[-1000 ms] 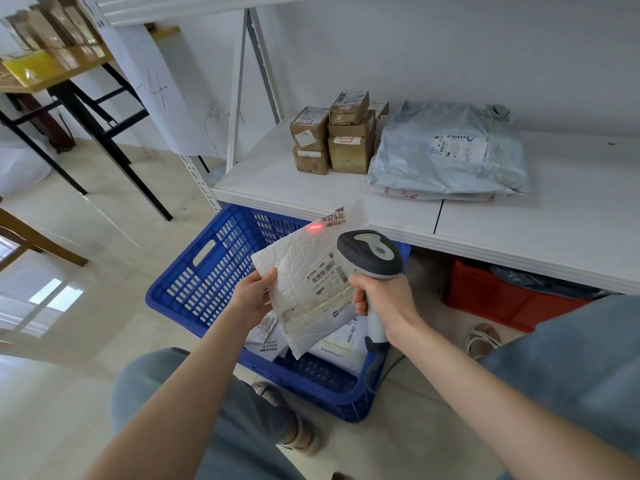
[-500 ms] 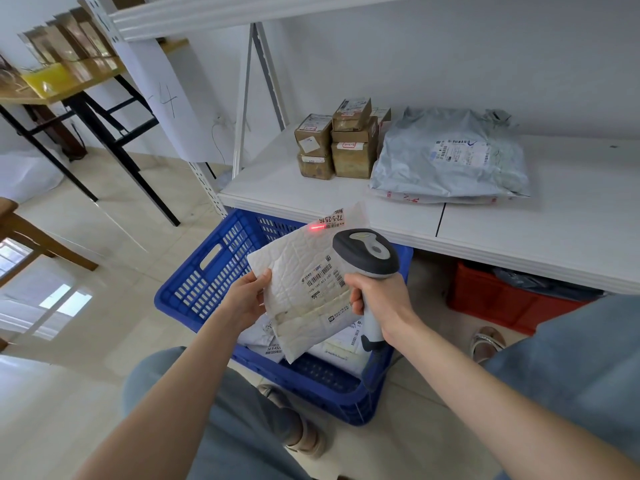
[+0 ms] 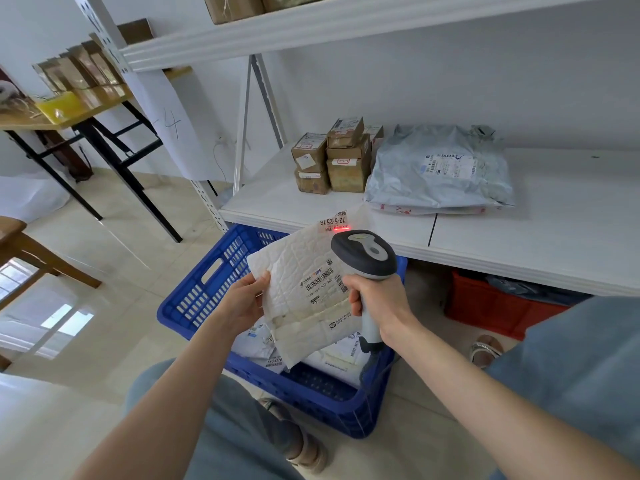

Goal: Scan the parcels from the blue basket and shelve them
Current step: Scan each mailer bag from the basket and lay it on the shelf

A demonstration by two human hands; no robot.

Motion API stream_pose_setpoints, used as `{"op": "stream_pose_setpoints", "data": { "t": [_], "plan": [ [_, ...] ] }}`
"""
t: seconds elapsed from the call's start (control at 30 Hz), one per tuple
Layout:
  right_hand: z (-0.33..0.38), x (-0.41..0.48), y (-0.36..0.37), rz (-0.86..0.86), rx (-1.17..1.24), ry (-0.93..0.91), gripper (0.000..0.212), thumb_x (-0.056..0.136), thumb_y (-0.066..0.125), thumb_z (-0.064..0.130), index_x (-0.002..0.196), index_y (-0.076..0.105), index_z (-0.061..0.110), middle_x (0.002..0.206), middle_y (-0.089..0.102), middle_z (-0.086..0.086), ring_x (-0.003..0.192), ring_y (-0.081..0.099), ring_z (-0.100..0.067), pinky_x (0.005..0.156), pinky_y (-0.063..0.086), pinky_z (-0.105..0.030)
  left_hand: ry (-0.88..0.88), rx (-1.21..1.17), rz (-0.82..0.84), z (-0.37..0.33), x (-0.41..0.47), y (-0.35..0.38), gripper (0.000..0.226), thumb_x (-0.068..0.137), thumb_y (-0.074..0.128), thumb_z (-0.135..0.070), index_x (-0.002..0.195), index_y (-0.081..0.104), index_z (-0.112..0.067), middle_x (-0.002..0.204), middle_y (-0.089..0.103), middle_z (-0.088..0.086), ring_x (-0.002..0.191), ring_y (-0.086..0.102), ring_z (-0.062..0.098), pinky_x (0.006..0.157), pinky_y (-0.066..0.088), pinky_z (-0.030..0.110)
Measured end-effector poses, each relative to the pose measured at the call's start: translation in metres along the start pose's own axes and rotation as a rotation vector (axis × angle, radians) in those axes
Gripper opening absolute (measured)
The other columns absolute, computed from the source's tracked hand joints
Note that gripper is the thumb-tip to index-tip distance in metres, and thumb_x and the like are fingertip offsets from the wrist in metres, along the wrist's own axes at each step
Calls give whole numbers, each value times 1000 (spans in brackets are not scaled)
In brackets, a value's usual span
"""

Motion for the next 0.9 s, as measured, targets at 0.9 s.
{"op": "stream_pose_setpoints", "data": {
  "t": [0.9],
  "plan": [
    [58,149,-174,-539,227,43,16,76,69,-5,74,58,6,65,54,-11,53,46,-21,51,40,-28,-65,286,393,-122,106,185,68,76,61,-64,124,56,-17,119,66,9,109,64,30,83,54,45]
  ]
}}
Point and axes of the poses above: each hand's wrist, its own x-axis towards the middle knuckle, its own y-axis out of the palm, z = x × y, the point moved 2 cm from there along x, towards the middle knuckle
